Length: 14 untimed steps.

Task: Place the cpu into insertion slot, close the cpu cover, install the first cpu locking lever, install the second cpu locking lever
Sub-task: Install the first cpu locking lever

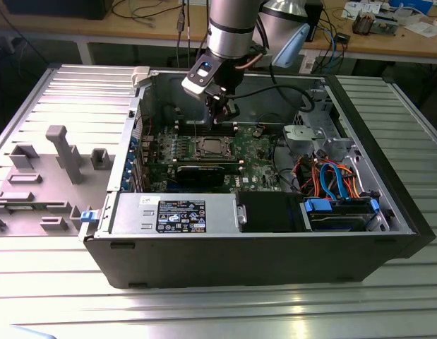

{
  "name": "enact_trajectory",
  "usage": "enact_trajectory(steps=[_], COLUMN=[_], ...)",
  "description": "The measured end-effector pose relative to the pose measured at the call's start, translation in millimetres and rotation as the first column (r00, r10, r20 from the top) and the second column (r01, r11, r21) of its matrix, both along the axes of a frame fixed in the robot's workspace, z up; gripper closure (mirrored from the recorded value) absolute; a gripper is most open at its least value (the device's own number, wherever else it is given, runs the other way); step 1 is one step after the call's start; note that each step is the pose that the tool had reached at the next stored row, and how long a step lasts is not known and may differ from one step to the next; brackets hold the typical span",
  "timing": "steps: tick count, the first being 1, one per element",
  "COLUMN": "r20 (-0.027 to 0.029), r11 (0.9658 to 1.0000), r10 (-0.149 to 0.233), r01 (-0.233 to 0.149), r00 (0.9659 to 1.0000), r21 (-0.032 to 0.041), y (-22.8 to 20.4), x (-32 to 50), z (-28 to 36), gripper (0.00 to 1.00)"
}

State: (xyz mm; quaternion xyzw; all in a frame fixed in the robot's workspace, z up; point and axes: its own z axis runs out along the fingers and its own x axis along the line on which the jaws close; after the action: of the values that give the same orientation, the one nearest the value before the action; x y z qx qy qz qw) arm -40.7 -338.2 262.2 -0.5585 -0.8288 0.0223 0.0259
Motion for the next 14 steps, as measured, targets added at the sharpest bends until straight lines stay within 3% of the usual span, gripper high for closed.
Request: enact_trajectory(steps=[14], r20=[0.0], r11=[0.9997], r10=[0.026], r01=[-0.026], r00=[0.9997], r21=[0.0], y=[0.0], x=[0.0], z=[0.0], gripper=[0.89])
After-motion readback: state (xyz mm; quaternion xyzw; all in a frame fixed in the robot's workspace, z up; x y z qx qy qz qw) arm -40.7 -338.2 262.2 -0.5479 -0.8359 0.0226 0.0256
